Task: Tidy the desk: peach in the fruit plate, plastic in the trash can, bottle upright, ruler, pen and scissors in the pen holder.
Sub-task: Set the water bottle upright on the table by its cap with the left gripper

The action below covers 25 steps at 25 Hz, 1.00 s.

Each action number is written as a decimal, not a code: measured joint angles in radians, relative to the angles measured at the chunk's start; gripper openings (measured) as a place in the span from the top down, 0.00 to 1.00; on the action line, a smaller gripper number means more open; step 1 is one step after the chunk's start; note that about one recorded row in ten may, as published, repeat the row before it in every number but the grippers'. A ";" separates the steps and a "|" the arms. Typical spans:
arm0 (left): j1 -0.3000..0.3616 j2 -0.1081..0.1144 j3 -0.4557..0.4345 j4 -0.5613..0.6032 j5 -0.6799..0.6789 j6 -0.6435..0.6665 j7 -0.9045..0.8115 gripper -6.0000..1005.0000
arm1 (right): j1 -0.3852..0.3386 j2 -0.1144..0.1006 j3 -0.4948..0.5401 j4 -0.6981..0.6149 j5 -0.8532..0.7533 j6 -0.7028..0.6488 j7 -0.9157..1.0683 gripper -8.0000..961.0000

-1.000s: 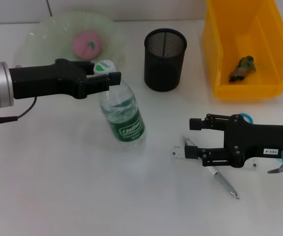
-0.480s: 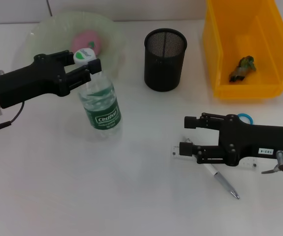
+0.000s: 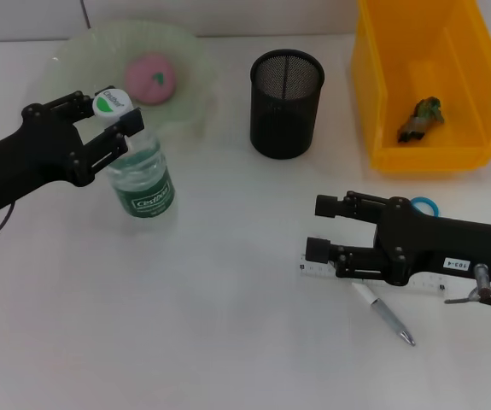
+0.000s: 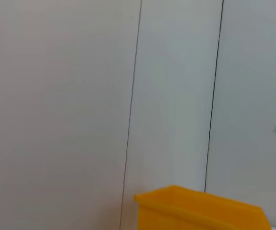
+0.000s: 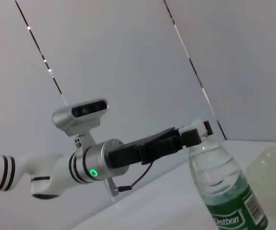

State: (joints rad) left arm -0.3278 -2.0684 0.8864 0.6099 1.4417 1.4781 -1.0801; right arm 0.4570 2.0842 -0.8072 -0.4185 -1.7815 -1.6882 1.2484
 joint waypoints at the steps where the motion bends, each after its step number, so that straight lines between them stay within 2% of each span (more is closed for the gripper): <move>1: 0.005 -0.001 -0.003 0.000 -0.003 0.009 0.030 0.55 | -0.002 0.000 -0.001 0.007 0.011 -0.001 -0.004 0.16; 13: 0.005 0.000 -0.003 -0.037 -0.011 -0.011 0.100 0.55 | -0.010 0.000 0.001 0.030 0.017 -0.006 -0.017 0.16; 25: 0.007 -0.001 -0.038 -0.078 -0.048 -0.014 0.105 0.42 | -0.019 0.000 0.002 0.030 0.018 -0.010 -0.020 0.16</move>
State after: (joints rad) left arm -0.3203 -2.0698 0.8482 0.5322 1.3934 1.4646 -0.9754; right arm 0.4379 2.0847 -0.8053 -0.3880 -1.7640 -1.6982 1.2288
